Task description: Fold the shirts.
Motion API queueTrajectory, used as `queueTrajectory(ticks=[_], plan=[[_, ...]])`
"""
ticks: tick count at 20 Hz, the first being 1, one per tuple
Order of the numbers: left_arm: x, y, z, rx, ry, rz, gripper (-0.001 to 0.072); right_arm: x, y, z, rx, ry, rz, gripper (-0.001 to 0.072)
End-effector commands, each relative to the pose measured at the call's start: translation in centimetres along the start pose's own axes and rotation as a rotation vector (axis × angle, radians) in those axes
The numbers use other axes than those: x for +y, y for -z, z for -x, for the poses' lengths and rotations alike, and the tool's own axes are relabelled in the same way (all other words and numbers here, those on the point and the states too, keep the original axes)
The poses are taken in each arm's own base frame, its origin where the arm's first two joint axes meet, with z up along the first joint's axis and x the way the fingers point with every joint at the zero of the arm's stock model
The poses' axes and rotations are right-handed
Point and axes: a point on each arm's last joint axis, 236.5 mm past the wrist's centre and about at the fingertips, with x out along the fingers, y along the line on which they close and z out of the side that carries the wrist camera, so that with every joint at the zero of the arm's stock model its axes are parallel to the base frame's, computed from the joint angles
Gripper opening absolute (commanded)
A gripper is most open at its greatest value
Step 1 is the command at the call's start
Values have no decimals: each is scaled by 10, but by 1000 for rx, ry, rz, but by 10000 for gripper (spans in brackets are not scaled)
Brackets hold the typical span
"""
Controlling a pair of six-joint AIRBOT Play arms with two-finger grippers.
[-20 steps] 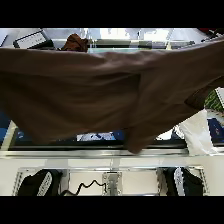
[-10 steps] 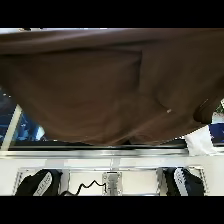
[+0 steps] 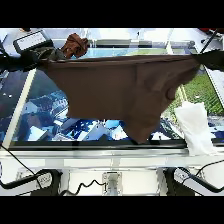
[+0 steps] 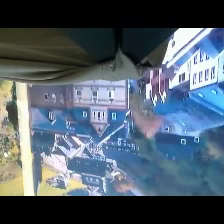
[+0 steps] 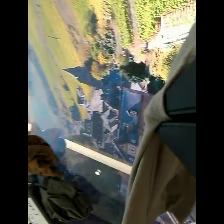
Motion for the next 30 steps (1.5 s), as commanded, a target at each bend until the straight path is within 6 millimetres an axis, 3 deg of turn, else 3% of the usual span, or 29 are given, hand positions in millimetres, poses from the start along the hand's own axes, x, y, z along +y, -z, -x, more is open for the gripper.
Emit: queueTrajectory(ticks=[1, 3, 6, 8, 10, 12, 14, 17, 19, 21, 23, 24, 26, 27, 28, 30], plan=[[-1, -28, -11, -76, 6, 6, 7, -5, 12, -54, 61, -33, 7, 33], [-9, -63, 17, -185, -7, -35, 7, 6, -3, -60, 43, 6, 106, 34], [-30, -109, 78, -344, -1, -82, 6, 38, -43, -34, -17, 30, 240, 33], [-43, -117, 110, -381, 1, -108, 6, 59, -67, -4, -55, 47, 306, 33], [-52, -111, 133, -388, 6, -122, 7, 80, -76, 31, -59, 76, 393, 33], [-65, -107, 168, -434, 13, -144, 7, 109, -97, 72, -168, 129, 458, 33], [-80, -92, 214, -475, 6, -188, 7, 141, -92, 110, -215, 154, 523, 33], [-98, -48, 284, -520, -29, -267, 7, 182, -66, 164, -263, 203, 599, 34], [-92, -4, 322, -536, -99, -280, 8, 202, -38, 192, -275, 224, 604, 33], [-88, 39, 348, -552, -132, -303, 8, 229, 4, 215, -280, 191, 650, 34], [-87, 78, 369, -575, -97, -316, 8, 226, 34, 248, -305, 241, 628, 33], [-80, 87, 383, -609, -100, -299, 7, 220, 40, 269, -332, 282, 621, 34], [-53, 80, 403, -664, -190, -250, 7, 216, 39, 305, -402, 320, 610, 33], [-49, 74, 400, -664, -206, -249, 7, 212, 35, 309, -408, 333, 614, 33], [-49, 69, 386, -625, -213, -251, 7, 204, 30, 304, -391, 356, 610, 33], [-56, 62, 340, -502, -195, -277, 7, 188, 27, 270, -279, 366, 603, 33]])
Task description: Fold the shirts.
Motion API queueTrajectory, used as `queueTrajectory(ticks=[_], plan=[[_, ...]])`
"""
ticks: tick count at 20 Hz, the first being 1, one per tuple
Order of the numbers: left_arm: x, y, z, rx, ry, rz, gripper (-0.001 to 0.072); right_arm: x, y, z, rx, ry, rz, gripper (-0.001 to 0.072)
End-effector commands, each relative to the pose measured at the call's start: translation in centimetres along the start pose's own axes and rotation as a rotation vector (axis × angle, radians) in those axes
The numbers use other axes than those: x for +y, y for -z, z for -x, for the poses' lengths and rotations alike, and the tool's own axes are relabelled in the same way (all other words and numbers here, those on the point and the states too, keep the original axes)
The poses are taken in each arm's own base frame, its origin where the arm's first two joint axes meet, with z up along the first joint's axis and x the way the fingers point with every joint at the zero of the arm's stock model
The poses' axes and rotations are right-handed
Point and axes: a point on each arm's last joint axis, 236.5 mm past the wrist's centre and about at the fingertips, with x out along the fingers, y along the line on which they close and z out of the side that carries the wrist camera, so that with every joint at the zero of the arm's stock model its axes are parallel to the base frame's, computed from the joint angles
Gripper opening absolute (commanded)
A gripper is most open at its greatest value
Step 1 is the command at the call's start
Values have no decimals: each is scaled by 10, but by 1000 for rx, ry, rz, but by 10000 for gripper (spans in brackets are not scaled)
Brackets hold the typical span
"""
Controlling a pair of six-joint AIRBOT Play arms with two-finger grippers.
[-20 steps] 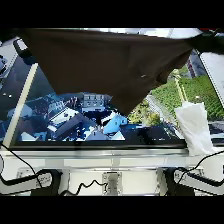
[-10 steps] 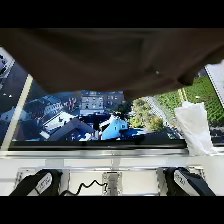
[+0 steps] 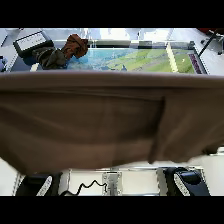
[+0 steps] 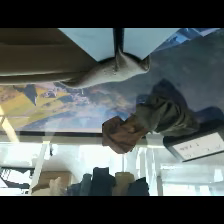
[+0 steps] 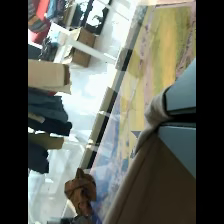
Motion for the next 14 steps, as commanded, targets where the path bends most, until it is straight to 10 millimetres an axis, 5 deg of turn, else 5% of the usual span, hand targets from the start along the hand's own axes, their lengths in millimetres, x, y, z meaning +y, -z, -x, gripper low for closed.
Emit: queueTrajectory(ticks=[1, 5, 9, 12, 14], plan=[[0, 25, -53, 143, -19, -31, 8, -18, 24, -36, 129, 24, 2, 33], [-18, 93, -171, 406, -2, -76, 8, -9, 96, -146, 415, -41, 64, 34], [-30, 194, -277, 665, 6, -119, 8, 9, 209, -259, 635, -99, 25, 34], [-34, 275, -342, 832, 7, -148, 8, 6, 307, -315, 778, -162, -240, 33], [-29, 321, -375, 904, -4, -133, 7, -5, 349, -343, 806, -212, -430, 34]])
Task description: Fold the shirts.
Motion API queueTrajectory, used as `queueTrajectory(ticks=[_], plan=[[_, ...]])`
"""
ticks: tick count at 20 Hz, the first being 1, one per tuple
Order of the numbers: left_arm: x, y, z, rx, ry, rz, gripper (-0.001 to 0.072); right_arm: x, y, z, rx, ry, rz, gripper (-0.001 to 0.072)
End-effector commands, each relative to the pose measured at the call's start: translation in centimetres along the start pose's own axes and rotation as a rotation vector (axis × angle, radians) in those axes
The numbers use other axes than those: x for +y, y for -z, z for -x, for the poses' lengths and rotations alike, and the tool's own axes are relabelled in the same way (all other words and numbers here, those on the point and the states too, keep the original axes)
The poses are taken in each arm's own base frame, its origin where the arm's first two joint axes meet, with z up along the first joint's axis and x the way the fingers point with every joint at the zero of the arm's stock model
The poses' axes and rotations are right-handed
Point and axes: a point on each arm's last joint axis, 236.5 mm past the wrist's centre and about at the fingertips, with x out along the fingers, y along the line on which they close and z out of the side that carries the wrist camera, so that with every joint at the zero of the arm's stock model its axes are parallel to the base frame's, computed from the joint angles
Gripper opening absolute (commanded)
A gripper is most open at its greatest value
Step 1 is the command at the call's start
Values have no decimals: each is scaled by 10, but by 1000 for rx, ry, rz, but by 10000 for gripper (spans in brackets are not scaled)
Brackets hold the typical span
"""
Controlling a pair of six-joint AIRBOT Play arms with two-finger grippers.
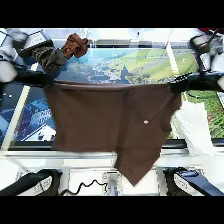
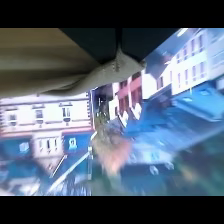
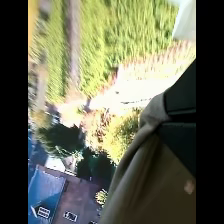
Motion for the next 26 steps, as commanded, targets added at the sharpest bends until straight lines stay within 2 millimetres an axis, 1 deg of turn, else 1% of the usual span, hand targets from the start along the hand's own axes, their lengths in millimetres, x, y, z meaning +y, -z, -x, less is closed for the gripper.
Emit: queueTrajectory(ticks=[1, 3, 4, 5, 6, 7, 8, 9, 11, 12, 13, 14, 16, 17, 19, 22, 24, 26], plan=[[2, 24, -111, 166, 0, 20, 7, -33, 17, -88, 38, -182, -290, 33], [16, 39, -149, 260, 10, 83, 7, -50, 17, -113, 52, -247, -396, 33], [26, 36, -162, 268, 10, 118, 7, -59, 11, -122, 43, -257, -423, 33], [36, 28, -170, 260, 14, 150, 7, -68, 0, -130, 24, -256, -432, 33], [48, 17, -173, 247, 5, 172, 7, -75, -12, -135, -1, -251, -432, 33], [59, 9, -173, 245, -4, 188, 7, -79, -26, -139, -23, -260, -436, 33], [68, 0, -170, 240, -4, 209, 7, -78, -39, -141, -36, -291, -456, 33], [71, -11, -165, 213, 10, 232, 7, -77, -49, -140, -48, -318, -461, 33], [68, -31, -153, 163, 63, 252, 7, -74, -64, -134, -77, -330, -443, 33], [62, -37, -148, 150, 92, 262, 8, -71, -70, -129, -85, -340, -434, 34], [58, -37, -144, 158, 111, 266, 8, -67, -72, -125, -80, -352, -422, 33], [52, -32, -142, 184, 132, 268, 8, -63, -70, -122, -61, -368, -409, 34], [42, -10, -135, 286, 169, 237, 8, -50, -56, -118, 9, -407, -393, 33], [39, 3, -131, 343, 176, 231, 8, -47, -46, -117, 57, -413, -398, 34], [36, 27, -120, 453, 185, 209, 8, -43, -19, -117, 183, -392, -424, 34], [31, 50, -109, 564, 197, 218, 8, -35, 24, -114, 384, -335, -371, 34], [26, 70, -108, 646, 204, 227, 9, -26, 40, -117, 455, -319, -357, 34], [21, 94, -112, 723, 214, 229, 8, -7, 56, -123, 512, -358, -360, 34]])
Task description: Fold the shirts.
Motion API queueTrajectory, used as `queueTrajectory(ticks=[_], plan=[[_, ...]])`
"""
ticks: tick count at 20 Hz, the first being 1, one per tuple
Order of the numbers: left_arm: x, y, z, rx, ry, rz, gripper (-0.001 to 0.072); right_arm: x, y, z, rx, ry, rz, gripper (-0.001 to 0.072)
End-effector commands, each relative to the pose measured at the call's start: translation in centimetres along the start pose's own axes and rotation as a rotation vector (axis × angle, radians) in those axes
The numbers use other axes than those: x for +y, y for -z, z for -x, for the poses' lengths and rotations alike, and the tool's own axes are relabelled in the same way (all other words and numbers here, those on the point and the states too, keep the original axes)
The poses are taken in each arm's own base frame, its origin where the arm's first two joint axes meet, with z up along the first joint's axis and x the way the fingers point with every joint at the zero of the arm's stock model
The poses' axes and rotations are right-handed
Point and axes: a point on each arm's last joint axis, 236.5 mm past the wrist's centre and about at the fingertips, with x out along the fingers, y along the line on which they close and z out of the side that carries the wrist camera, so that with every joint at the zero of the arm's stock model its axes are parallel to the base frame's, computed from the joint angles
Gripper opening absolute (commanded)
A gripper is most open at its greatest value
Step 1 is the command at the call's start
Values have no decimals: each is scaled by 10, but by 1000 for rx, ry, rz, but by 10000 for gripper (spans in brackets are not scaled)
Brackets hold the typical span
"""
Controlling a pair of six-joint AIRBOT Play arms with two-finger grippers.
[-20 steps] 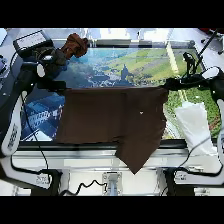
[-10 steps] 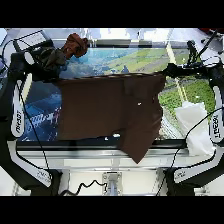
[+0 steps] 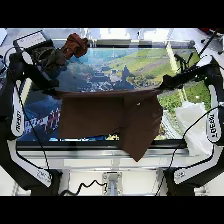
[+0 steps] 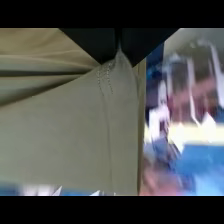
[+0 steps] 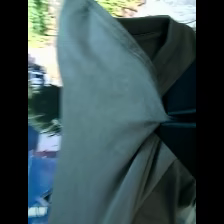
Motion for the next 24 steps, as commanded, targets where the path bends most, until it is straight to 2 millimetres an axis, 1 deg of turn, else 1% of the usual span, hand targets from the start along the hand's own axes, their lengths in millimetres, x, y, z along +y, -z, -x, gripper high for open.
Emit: queueTrajectory(ticks=[1, 3, 5, 7, 10, 13, 16, 17, 18, 20, 21, 22, 24], plan=[[0, 39, -24, 167, 12, 23, 8, 3, 42, -26, 168, 10, -25, 34], [2, 55, -46, 233, 14, 34, 9, 3, 70, -49, 254, -5, -54, 34], [4, 69, -64, 278, 14, 43, 9, -1, 95, -70, 316, -14, -84, 34], [6, 71, -75, 280, 14, 48, 9, -8, 108, -87, 326, -9, -111, 34], [4, 62, -78, 241, 20, 48, 9, -19, 112, -98, 312, 15, -130, 34], [-1, 62, -78, 237, 43, 43, 9, -25, 106, -100, 281, 35, -131, 34], [-2, 61, -78, 235, 50, 43, 12, -26, 102, -101, 264, 39, -130, 38], [-7, 61, -78, 235, 71, 43, 13, -26, 102, -101, 265, 39, -131, 42], [-14, 60, -77, 232, 104, 23, 106, -26, 103, -101, 266, 39, -130, 73], [-30, 59, -75, 229, 172, 5, 656, -25, 106, -100, 280, 34, -131, 279], [-32, 60, -74, 231, 180, 6, 695, -24, 107, -99, 287, 32, -130, 299], [-30, 61, -74, 236, 173, 5, 696, -23, 106, -96, 281, 37, -125, 301], [-28, 60, -70, 229, 169, 6, 696, -26, 96, -83, 224, 78, -93, 308]])
